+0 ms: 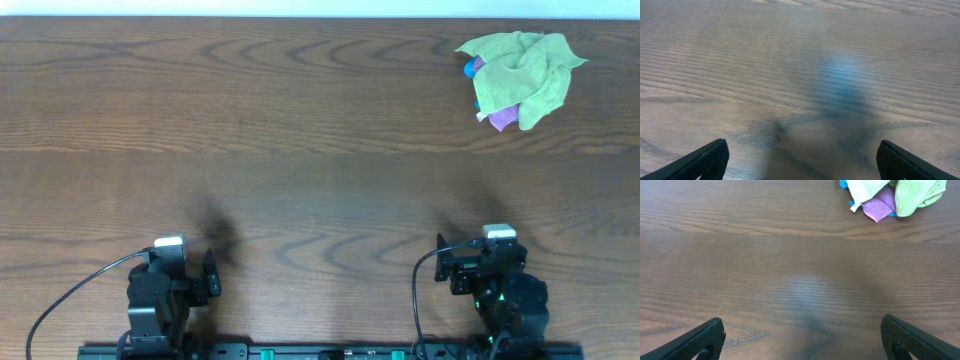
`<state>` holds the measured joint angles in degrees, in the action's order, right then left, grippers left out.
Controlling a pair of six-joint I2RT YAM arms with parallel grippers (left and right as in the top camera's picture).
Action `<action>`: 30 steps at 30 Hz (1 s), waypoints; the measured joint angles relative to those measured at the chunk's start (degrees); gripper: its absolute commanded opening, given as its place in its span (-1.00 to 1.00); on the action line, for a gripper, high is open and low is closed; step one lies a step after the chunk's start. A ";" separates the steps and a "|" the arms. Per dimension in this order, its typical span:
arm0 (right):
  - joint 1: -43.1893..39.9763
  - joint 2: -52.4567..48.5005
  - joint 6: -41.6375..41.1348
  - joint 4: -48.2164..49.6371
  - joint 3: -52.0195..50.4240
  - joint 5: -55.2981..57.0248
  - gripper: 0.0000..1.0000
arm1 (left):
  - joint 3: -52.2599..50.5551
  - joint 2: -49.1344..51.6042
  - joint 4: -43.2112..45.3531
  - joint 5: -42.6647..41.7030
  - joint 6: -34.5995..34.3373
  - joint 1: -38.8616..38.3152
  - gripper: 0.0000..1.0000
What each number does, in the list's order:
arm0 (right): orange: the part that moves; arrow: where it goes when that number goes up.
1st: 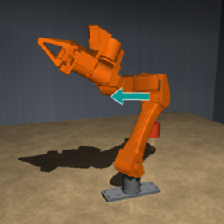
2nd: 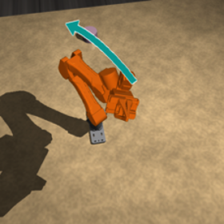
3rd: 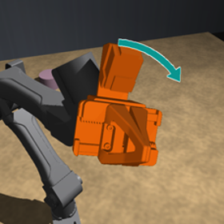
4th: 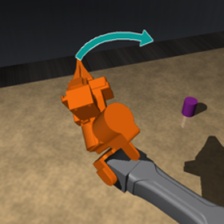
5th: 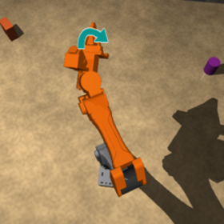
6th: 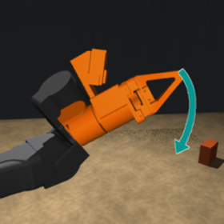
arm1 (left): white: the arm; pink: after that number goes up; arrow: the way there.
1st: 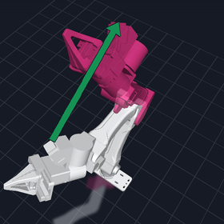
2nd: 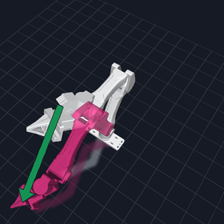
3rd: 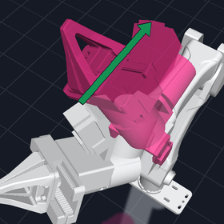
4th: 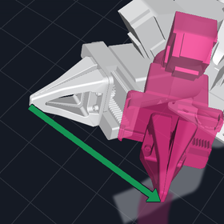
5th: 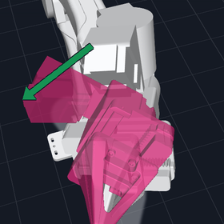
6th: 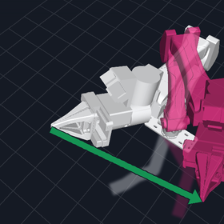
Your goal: Fold the cloth
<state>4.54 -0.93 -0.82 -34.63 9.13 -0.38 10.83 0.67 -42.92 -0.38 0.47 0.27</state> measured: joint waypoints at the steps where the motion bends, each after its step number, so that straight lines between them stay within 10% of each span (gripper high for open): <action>1: -0.02 -0.02 -0.09 0.00 0.00 0.00 0.98 | 0.00 0.00 0.00 0.00 0.00 0.00 0.91; 30: -16.04 -83.38 -5.27 -16.06 74.03 1.77 0.98 | -0.11 -0.09 0.22 0.44 0.02 0.00 0.91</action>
<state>-11.51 -84.31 -6.09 -50.70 83.15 1.39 10.72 0.58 -42.70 0.05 0.49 0.27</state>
